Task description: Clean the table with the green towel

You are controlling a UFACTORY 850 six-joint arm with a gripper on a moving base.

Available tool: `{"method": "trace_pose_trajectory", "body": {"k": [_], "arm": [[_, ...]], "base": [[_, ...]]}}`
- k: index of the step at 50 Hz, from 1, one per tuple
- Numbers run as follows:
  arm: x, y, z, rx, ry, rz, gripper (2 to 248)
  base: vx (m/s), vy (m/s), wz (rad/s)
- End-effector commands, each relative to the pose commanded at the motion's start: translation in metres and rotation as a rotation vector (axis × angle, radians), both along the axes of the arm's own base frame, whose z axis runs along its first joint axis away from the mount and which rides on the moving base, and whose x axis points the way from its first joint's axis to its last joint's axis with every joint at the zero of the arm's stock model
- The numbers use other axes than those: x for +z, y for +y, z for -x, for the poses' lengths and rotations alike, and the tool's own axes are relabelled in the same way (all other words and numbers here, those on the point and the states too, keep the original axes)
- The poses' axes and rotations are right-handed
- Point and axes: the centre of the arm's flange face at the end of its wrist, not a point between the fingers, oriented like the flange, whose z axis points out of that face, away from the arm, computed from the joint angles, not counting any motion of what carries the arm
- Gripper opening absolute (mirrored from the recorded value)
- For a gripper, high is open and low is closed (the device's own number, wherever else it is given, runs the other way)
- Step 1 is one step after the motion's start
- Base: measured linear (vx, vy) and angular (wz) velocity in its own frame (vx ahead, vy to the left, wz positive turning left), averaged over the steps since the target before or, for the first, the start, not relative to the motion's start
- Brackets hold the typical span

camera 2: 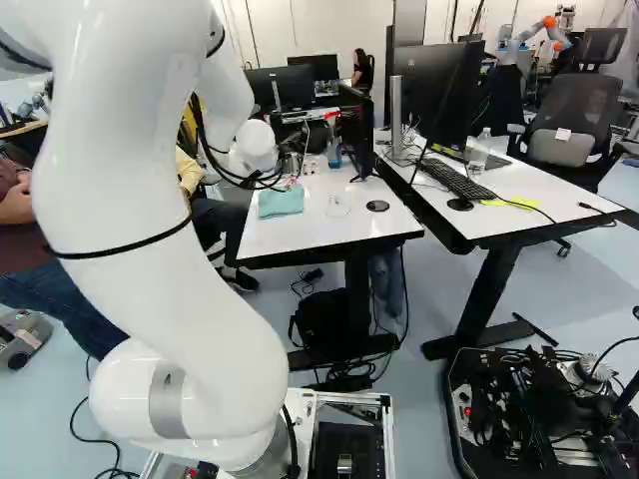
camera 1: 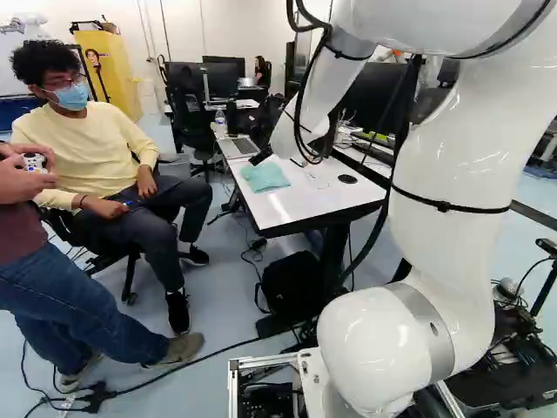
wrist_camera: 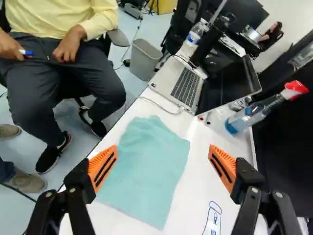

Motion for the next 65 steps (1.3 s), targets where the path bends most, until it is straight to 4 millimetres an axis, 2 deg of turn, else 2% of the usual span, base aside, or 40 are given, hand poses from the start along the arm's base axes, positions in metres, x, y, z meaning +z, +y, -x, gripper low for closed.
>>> {"method": "trace_pose_trajectory", "body": {"k": [50,65], "arm": [[-0.063,-0.095,0.024,-0.603,0.353,-0.225,247],[-0.064,-0.101,0.026,-0.639,0.368,-0.244,247]], "base": [[0.000,0.000,0.000],[0.000,0.000,0.000]]}}
